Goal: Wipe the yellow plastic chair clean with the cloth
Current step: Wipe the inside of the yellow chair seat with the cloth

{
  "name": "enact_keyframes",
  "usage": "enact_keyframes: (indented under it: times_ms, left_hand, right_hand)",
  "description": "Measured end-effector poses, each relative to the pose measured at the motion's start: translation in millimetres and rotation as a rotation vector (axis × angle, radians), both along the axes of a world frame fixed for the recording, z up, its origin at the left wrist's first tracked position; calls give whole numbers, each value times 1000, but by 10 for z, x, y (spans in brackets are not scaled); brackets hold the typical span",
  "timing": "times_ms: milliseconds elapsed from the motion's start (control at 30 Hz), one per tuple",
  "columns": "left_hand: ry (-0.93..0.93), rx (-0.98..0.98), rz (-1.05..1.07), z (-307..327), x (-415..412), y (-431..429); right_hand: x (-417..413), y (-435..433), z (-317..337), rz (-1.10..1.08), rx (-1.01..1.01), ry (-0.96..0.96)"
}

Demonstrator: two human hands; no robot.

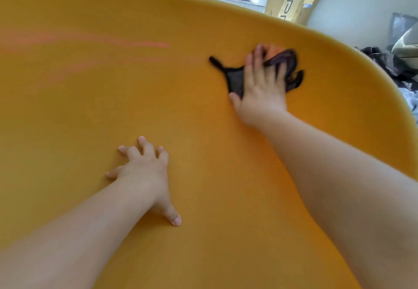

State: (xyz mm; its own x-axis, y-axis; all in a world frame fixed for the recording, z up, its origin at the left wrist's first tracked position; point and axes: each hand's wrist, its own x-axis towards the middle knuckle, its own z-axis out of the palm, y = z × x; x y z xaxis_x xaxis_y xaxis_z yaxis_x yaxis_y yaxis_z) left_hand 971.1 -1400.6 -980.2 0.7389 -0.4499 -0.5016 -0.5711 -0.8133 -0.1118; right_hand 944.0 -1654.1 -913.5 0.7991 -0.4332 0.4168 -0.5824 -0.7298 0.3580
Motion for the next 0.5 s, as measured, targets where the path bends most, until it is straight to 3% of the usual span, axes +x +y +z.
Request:
enact_keyframes:
  times_ms: [133,233,300,400,500]
  left_hand:
    - [8,-15,-6,22,-4,27]
    - [-5,-14,-18,22,-14,48]
    - [-22,-11,-33,19,-18,47]
    - [-24,-4,-31,12,-7,19]
    - [-15,5,-29,17,4,-12]
  right_hand:
    - [31,530,-620,261,163,253]
    - [-203,462,-590,456,79,490]
    - [-290,132,-265,448,-86,428]
    - [-346,-341,384,161,-248,167]
    - [-230,-352,584,11,-290,123]
